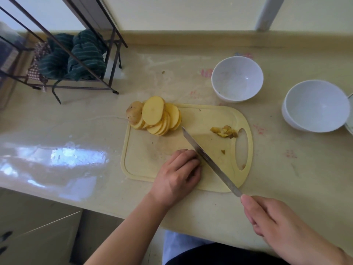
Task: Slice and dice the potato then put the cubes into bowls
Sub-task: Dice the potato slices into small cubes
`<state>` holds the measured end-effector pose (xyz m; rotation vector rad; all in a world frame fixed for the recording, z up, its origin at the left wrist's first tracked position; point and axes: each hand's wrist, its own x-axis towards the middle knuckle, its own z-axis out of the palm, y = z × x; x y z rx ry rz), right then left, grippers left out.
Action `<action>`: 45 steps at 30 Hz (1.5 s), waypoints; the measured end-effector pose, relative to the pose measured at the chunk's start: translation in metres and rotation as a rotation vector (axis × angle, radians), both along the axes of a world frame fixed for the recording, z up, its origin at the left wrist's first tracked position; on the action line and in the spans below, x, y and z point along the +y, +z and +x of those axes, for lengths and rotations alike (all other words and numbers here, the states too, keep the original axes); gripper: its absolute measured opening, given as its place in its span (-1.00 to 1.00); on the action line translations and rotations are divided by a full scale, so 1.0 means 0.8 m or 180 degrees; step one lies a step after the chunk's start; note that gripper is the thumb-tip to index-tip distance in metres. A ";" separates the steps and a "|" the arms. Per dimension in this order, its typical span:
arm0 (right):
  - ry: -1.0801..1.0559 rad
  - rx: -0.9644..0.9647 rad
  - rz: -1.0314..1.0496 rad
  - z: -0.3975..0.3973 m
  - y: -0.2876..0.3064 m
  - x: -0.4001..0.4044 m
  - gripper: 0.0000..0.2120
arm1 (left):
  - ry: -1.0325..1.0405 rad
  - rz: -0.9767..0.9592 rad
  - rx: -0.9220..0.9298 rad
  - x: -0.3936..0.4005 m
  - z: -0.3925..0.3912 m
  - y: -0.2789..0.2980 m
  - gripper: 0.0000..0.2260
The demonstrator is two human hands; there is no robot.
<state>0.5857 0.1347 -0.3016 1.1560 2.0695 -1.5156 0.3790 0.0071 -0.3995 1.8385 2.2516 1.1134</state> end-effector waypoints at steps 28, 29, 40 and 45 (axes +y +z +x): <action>0.0282 -0.0128 0.0031 0.021 0.015 -0.009 -0.01 | 0.0021 0.0152 -0.0061 -0.004 0.002 0.000 -0.94; 0.0291 -0.0100 0.0077 0.020 0.012 -0.010 -0.03 | 0.0020 0.0154 -0.0078 -0.004 0.002 0.000 -0.94; 0.0095 0.0097 0.0112 -0.016 -0.001 -0.010 -0.40 | -0.0016 0.0124 -0.0121 -0.005 -0.001 0.002 -0.95; -0.0276 0.0014 -0.0243 -0.003 0.007 0.003 -0.30 | 0.0049 0.0102 -0.0059 -0.005 0.002 0.002 -0.95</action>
